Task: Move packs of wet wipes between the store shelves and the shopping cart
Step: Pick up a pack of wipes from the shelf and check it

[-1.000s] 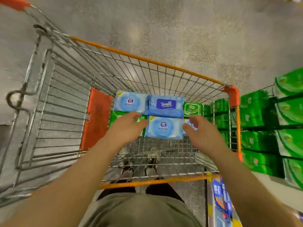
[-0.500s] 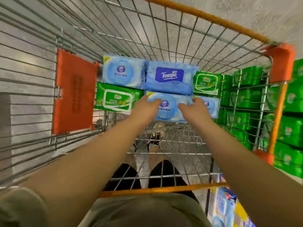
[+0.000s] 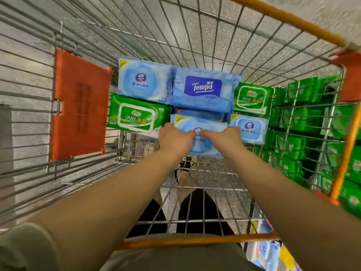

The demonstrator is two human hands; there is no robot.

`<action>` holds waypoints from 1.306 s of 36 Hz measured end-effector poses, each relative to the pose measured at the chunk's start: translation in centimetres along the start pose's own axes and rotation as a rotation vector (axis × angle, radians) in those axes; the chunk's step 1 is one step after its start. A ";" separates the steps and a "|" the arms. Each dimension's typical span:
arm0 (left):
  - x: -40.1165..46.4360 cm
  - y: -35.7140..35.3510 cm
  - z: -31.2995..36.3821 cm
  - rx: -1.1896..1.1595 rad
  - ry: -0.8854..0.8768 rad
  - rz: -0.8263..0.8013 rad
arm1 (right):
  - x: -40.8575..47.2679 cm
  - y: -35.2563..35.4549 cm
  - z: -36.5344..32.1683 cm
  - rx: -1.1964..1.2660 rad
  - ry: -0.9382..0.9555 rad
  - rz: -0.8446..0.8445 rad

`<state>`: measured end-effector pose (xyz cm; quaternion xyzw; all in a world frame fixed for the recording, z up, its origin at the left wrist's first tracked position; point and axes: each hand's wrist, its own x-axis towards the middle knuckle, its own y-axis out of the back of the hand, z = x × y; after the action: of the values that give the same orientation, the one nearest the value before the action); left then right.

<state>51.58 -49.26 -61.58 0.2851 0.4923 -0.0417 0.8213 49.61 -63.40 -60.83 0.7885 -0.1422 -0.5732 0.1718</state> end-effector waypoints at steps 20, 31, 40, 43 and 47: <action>-2.7 6.7 -1.9 0.014 -0.052 -0.104 | -6.4 -1.6 -0.7 -0.097 0.181 -0.013; 1.3 19.1 3.8 -0.033 -0.274 0.149 | -10.1 -7.4 -11.0 0.056 0.441 -0.041; 8.6 21.4 6.3 0.005 -0.260 0.110 | -7.1 -11.2 -16.2 0.058 0.438 -0.011; 10.3 20.9 5.8 -0.019 -0.239 0.132 | -5.5 -11.9 -15.9 0.101 0.380 0.029; 11.6 20.8 5.2 -0.083 -0.197 0.112 | -4.4 -12.9 -14.8 0.076 0.366 0.095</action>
<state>68.86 -32.07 -60.50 0.2723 0.3938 -0.0030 0.8779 62.77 -48.36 -58.46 0.8779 -0.1673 -0.4055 0.1919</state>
